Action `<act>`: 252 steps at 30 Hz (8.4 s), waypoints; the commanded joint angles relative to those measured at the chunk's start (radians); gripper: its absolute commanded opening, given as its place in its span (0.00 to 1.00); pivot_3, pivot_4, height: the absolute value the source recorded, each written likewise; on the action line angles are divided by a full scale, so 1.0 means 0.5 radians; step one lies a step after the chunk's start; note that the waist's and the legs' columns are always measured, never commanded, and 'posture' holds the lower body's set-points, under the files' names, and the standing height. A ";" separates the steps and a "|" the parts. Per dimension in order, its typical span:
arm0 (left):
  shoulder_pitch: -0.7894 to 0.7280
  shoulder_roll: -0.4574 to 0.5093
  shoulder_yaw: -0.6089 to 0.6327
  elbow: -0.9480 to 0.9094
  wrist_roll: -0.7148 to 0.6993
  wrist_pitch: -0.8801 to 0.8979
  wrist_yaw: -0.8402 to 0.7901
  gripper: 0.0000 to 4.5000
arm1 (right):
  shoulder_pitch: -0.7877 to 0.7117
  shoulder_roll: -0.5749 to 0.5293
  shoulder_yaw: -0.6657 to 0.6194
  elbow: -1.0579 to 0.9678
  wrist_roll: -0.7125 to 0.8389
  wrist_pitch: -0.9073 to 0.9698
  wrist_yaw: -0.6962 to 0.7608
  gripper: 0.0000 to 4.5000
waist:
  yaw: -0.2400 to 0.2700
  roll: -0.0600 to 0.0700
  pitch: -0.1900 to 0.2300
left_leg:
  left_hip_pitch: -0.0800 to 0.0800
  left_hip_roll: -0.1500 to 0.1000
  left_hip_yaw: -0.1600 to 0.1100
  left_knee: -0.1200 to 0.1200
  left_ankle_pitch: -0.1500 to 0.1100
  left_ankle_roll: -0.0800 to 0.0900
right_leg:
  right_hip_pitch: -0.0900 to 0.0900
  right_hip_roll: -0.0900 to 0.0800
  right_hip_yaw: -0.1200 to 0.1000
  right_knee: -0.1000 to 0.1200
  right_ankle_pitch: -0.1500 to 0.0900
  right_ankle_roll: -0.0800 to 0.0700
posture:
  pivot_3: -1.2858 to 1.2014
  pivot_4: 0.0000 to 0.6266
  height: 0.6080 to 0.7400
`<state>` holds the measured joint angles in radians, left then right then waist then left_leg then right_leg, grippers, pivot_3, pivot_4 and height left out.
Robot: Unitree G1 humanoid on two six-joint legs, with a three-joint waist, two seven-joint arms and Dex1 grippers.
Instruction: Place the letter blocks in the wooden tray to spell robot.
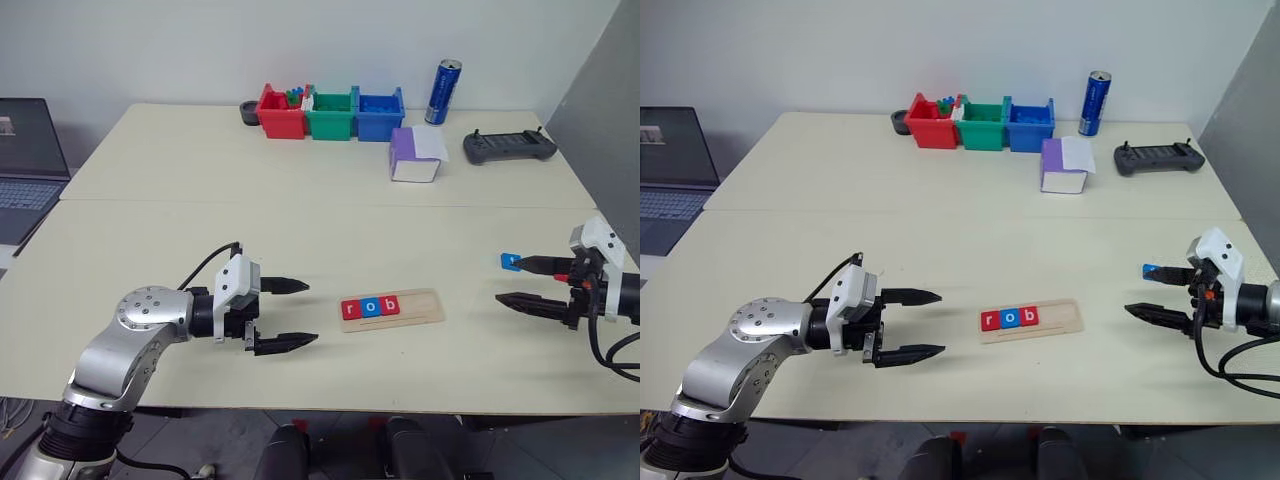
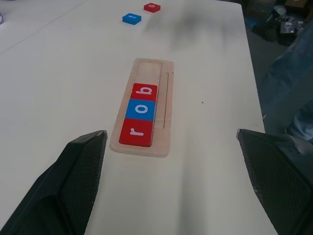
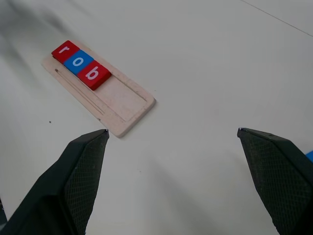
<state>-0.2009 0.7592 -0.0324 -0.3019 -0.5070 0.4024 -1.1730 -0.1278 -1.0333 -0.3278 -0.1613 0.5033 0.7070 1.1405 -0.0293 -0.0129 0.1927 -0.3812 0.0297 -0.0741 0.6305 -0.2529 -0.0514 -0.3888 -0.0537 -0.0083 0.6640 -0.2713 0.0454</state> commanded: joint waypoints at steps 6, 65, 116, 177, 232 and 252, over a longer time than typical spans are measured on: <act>-0.049 -0.015 -0.010 0.015 0.005 -0.056 -0.044 1.00 | -0.085 0.040 -0.072 0.371 -0.229 -0.083 -0.424 1.00 | -0.001 0.000 0.000 | 0.000 0.000 0.000 0.000 0.000 0.000 | 0.000 0.000 0.000 0.000 0.001 -0.001 | 0.52 0.24 1.00; -0.029 -0.016 0.026 -0.018 0.006 -0.025 -0.011 1.00 | -0.992 0.370 -0.007 1.177 -0.472 0.802 -1.624 1.00 | -0.007 0.004 -0.002 | -0.001 -0.001 0.002 0.000 0.000 0.001 | -0.001 0.000 0.003 -0.001 0.002 -0.003 | 0.52 0.24 1.00; -0.071 -0.045 -0.016 0.080 0.042 -0.103 -0.045 1.00 | -0.943 0.724 0.200 -0.239 -0.254 1.724 -1.591 0.32 | -0.003 0.005 -0.002 | -0.003 0.000 0.001 -0.001 0.000 0.001 | -0.002 0.000 0.001 -0.001 0.002 -0.003 | 0.52 0.24 1.00; -0.123 -0.018 -0.018 0.189 0.080 -0.159 -0.108 1.00 | -0.623 -0.076 0.799 0.526 -0.212 -0.510 0.255 0.99 | -0.015 0.003 -0.001 | -0.002 0.000 0.001 0.000 0.000 0.001 | -0.002 0.000 0.001 -0.002 -0.002 0.005 | 0.52 0.24 1.00; -0.023 0.013 0.033 -0.009 0.036 -0.050 0.030 1.00 | -1.057 0.279 1.104 1.768 -0.937 -1.852 0.821 0.32 | -0.007 0.003 -0.001 | 0.003 0.000 0.002 0.001 0.000 0.000 | 0.001 0.000 0.002 0.001 0.002 -0.003 | 0.52 0.24 1.00; -0.021 0.017 0.026 -0.045 0.026 -0.019 0.033 1.00 | -1.108 0.206 1.093 1.023 -0.755 -1.412 0.933 0.32 | -0.004 0.004 -0.001 | 0.002 0.000 0.002 0.001 0.000 0.000 | 0.000 0.000 0.002 0.001 0.002 -0.003 | 0.52 0.24 1.00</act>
<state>-0.2046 0.7619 -0.0323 -0.2863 -0.4763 0.3915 -1.1548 -0.6680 -0.9163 0.2190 0.4076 0.1031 -0.0215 1.5363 -0.0315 -0.0107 0.1923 -0.3804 0.0297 -0.0734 0.6312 -0.2527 -0.0515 -0.3890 -0.0538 -0.0075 0.6646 -0.2702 0.0439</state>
